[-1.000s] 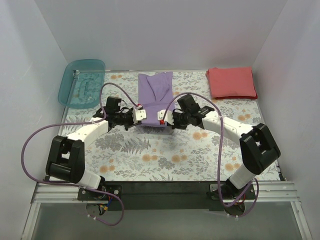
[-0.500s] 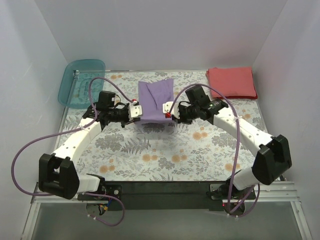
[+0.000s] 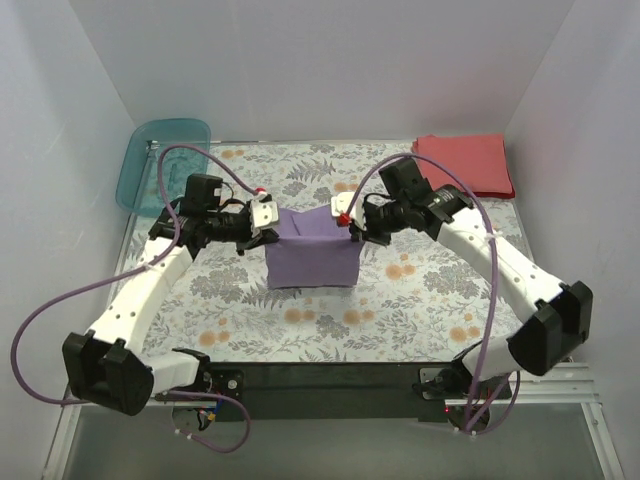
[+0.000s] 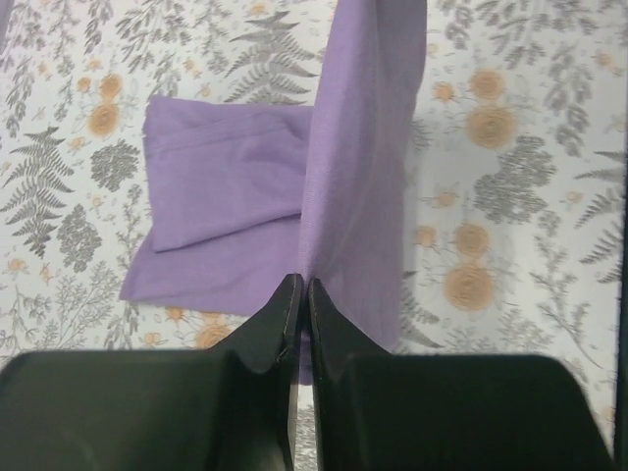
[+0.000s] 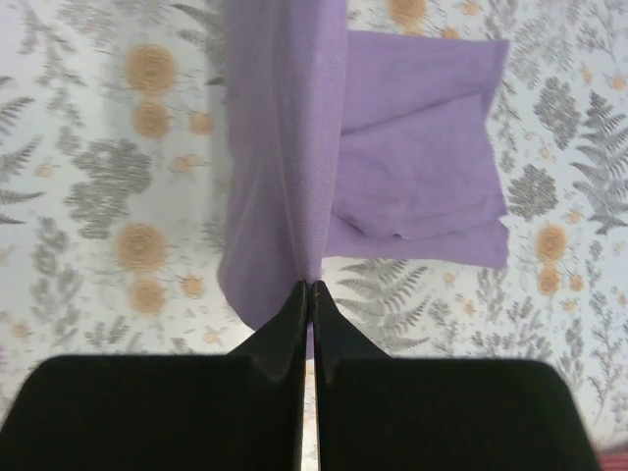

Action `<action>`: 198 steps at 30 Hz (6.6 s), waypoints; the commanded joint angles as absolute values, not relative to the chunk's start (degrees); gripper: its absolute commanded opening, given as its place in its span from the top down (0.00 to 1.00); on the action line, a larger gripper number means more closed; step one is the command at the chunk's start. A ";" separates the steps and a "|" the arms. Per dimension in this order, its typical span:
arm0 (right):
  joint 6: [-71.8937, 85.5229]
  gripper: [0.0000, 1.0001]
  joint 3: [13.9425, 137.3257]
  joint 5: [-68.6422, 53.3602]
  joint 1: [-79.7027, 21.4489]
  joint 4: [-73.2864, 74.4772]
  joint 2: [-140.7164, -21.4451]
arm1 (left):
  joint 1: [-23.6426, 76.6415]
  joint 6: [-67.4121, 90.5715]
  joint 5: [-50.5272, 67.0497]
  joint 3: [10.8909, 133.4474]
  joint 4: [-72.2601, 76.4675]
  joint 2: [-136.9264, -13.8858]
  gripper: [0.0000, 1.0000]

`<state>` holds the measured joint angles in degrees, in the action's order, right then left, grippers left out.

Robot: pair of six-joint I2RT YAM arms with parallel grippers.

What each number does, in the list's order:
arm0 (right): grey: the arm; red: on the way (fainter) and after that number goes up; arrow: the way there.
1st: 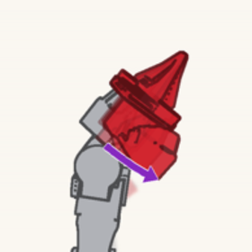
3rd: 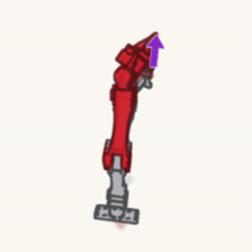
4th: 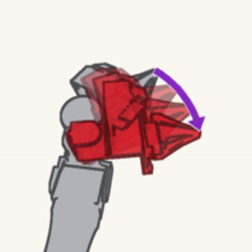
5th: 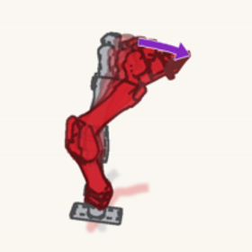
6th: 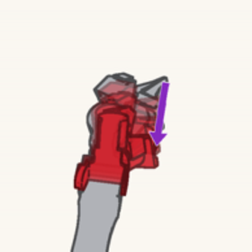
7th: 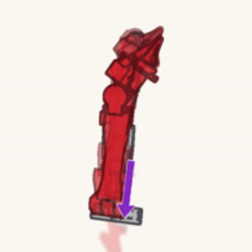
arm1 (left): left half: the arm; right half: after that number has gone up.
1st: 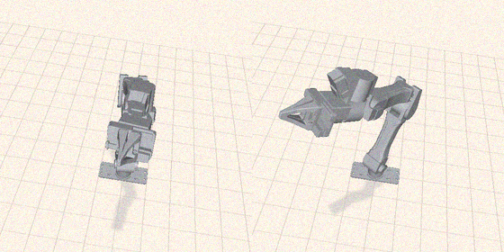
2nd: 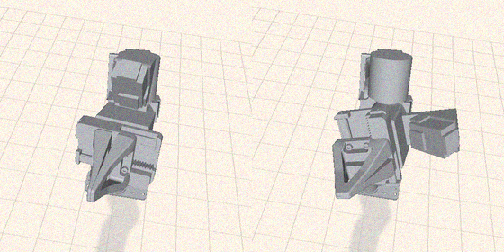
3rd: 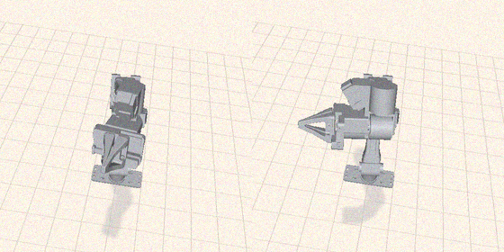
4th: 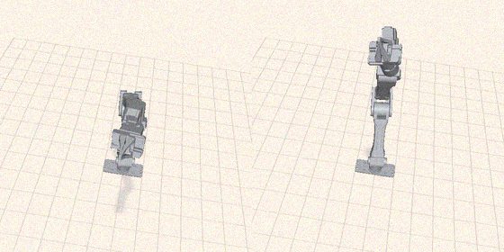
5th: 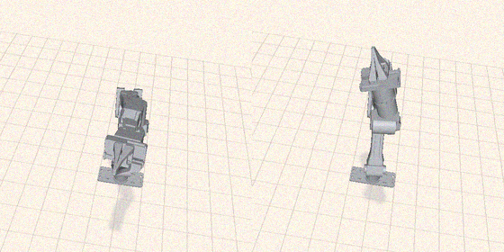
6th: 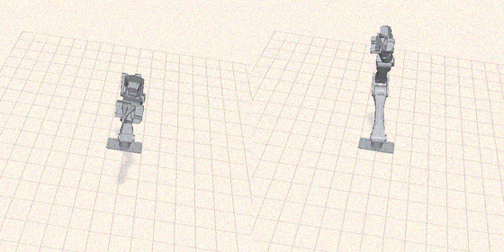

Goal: Fold and stack the t-shirts
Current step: Fold the tshirt

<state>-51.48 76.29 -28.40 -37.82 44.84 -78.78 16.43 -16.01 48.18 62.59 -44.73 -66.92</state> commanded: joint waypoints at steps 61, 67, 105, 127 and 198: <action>-24.71 0.65 110.63 -57.30 -17.23 42.46 -125.85 | 16.60 -14.94 59.95 72.68 -17.32 -107.38 0.40; -14.87 0.71 110.57 -61.26 -18.19 34.46 -128.94 | 18.72 -18.28 59.68 74.27 -16.96 -111.27 0.44; -8.79 0.75 108.02 -68.38 -25.05 27.16 -142.03 | 21.97 -30.41 56.25 56.78 -6.16 -98.97 1.00; -7.65 0.81 107.40 -63.64 -25.93 27.42 -141.07 | 19.07 -25.57 54.58 55.81 6.42 -95.54 1.00; -15.82 0.02 120.41 -43.16 -17.67 33.13 -129.91 | 16.44 -21.47 43.77 55.54 22.51 -103.09 0.58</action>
<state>-14.46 117.99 -45.10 -21.02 33.08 -133.80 17.54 -25.87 47.24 52.42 20.21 -102.78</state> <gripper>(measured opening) 0.983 0.386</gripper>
